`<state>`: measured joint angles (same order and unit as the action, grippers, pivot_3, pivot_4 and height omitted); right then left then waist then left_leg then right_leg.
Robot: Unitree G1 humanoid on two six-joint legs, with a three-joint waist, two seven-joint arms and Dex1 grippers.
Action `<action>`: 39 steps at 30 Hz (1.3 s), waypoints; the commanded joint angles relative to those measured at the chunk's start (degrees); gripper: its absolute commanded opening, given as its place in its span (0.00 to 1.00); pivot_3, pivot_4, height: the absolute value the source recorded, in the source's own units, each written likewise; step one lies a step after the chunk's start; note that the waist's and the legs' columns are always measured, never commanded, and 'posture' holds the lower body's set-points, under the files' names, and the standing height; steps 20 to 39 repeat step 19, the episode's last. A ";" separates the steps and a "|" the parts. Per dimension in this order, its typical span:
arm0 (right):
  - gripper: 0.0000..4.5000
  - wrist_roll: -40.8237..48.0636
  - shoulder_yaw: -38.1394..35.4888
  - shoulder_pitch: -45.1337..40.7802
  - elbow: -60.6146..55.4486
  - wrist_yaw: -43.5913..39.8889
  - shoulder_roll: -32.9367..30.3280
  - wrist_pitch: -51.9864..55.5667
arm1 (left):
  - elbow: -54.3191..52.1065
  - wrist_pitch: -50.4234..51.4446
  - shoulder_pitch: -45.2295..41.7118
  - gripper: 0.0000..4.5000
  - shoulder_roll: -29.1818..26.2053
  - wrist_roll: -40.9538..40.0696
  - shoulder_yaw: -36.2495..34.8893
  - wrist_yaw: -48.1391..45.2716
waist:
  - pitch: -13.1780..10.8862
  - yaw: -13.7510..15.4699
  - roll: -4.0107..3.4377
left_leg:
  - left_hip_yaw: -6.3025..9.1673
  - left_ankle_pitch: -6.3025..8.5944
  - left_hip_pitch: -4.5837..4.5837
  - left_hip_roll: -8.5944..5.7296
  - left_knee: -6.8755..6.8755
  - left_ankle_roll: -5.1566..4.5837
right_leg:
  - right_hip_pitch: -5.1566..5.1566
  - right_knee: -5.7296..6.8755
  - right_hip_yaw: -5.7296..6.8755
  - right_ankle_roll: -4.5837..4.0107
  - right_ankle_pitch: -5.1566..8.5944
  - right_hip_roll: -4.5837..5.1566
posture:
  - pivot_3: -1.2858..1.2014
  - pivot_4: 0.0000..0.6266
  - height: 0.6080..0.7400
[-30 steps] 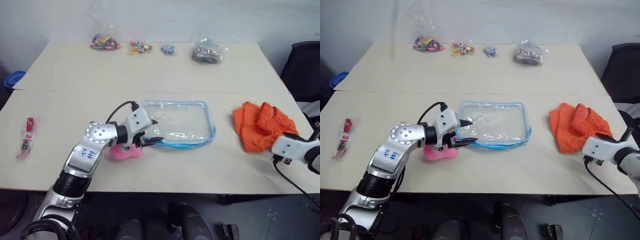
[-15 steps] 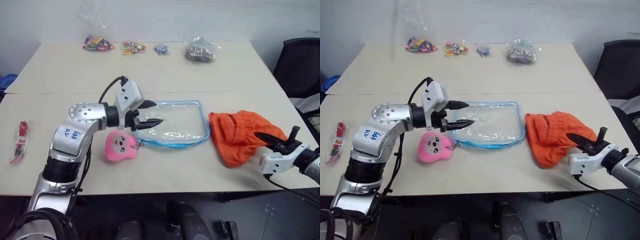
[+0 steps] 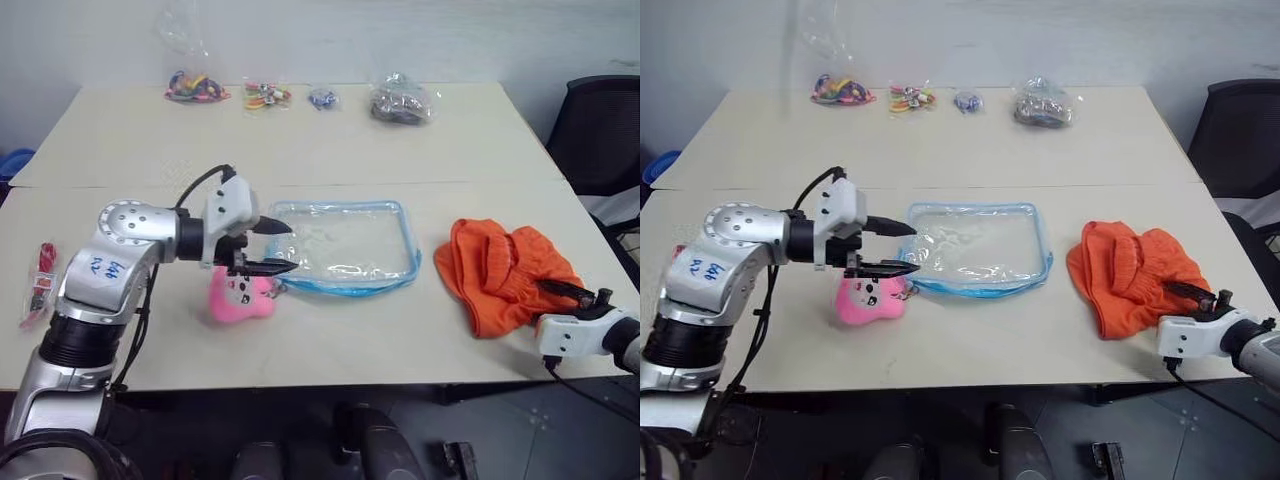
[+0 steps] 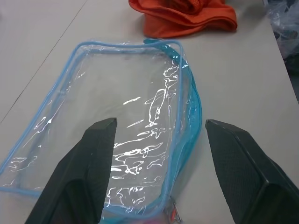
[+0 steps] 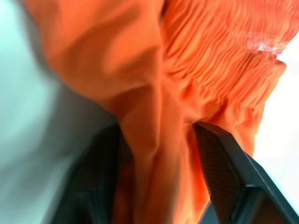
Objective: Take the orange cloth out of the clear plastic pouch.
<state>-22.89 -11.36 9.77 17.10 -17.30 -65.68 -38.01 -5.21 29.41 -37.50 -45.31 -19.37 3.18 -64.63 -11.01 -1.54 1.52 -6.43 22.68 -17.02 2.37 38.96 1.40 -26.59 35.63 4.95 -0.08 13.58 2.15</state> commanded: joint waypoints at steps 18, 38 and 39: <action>0.99 58.12 -53.56 28.22 -4.86 -57.90 1.24 60.46 | 30.39 -22.06 -10.24 0.71 -6.40 2.61 -2.94 -19.22 | 0.00 1.30 0.04 | -0.24 0.39 0.00 0.10 0.07 -0.60 | 0.04 -0.21 -0.06 0.07 -0.02 -0.12 | 0.52 0.24 1.00; 0.99 57.78 -53.30 27.14 -4.90 -57.42 1.56 60.36 | 30.47 -22.17 -10.63 0.71 -6.50 2.71 -2.69 -20.10 | 0.00 1.30 0.04 | -0.27 0.37 0.00 0.10 0.06 -0.52 | 0.03 -0.20 -0.10 0.08 -0.02 -0.14 | 0.52 0.24 1.00; 0.99 57.78 -53.30 27.14 -4.90 -57.42 1.56 60.36 | 30.47 -22.17 -10.63 0.71 -6.50 2.71 -2.69 -20.10 | 0.00 1.30 0.04 | -0.27 0.37 0.00 0.10 0.06 -0.52 | 0.03 -0.20 -0.10 0.08 -0.02 -0.14 | 0.52 0.24 1.00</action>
